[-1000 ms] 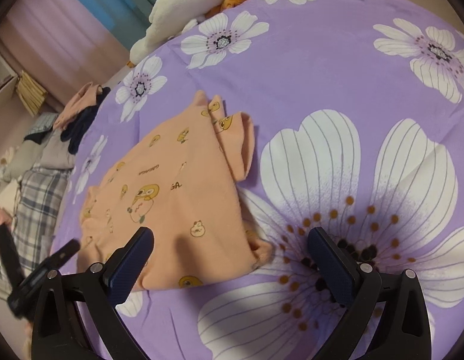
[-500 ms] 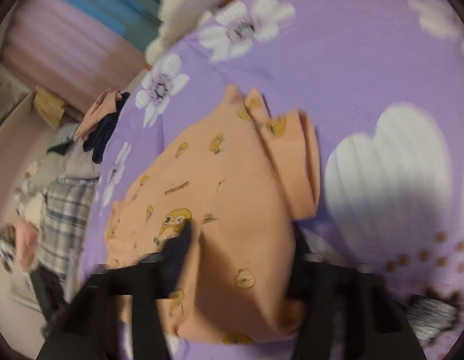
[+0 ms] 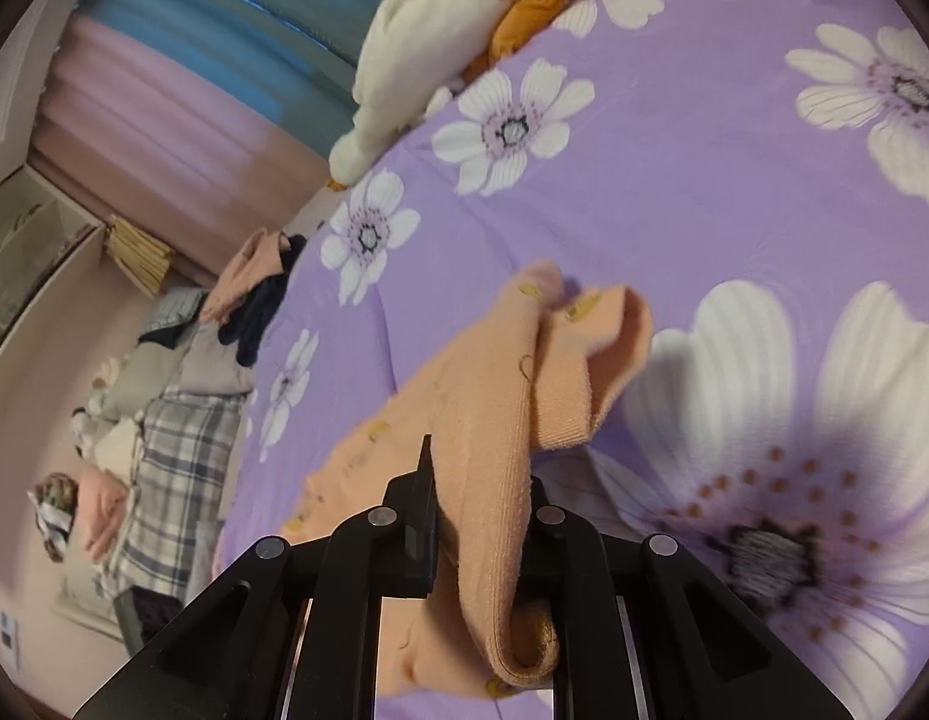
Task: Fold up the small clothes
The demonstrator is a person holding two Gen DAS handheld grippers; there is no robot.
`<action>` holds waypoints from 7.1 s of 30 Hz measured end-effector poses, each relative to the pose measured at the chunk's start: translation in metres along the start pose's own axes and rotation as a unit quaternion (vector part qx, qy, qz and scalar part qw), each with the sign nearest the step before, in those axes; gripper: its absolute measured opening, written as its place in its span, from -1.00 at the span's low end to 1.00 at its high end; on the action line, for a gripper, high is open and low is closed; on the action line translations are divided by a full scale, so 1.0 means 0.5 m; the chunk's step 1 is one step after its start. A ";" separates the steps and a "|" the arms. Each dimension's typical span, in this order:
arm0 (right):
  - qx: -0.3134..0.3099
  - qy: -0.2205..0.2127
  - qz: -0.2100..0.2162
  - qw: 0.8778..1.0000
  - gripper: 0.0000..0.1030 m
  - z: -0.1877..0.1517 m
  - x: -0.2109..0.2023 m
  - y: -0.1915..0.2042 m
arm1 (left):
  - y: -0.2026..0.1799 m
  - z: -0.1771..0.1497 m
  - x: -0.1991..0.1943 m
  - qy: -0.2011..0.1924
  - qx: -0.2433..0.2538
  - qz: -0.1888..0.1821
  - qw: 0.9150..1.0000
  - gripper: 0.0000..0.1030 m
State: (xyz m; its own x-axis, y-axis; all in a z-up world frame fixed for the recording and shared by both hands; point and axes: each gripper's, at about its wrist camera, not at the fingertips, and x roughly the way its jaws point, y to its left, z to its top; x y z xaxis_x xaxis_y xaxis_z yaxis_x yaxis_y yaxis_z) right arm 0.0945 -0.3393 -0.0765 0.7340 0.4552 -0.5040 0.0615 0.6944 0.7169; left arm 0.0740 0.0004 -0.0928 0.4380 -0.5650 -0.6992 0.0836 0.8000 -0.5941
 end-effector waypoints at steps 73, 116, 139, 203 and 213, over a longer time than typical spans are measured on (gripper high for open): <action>-0.149 0.088 -0.101 0.980 0.32 -0.133 0.019 0.066 | -0.054 0.146 0.111 -0.003 0.086 0.172 0.981 0.27; -0.171 0.134 -0.088 0.972 0.32 -0.158 0.086 0.100 | 0.024 -0.038 0.016 0.050 -0.013 0.044 0.998 -0.45; -0.126 0.181 0.025 0.975 -0.34 -0.155 0.205 0.104 | -0.014 0.051 0.109 0.012 0.005 0.023 1.000 -0.35; -0.263 -0.010 -0.116 0.958 0.57 -0.106 -0.002 0.217 | -0.155 0.039 -0.039 -0.104 0.129 0.157 0.974 0.99; -0.269 -0.020 -0.146 0.952 0.59 -0.130 -0.014 0.222 | -0.161 0.001 -0.031 -0.089 0.149 0.170 0.970 0.99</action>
State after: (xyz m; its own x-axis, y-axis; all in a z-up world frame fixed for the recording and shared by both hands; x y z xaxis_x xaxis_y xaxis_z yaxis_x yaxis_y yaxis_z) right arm 0.0525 -0.2291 -0.0247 0.7639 0.1852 -0.6182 -0.0803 0.9778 0.1936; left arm 0.0607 -0.0551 -0.0339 0.6317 -0.2354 -0.7386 0.1507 0.9719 -0.1809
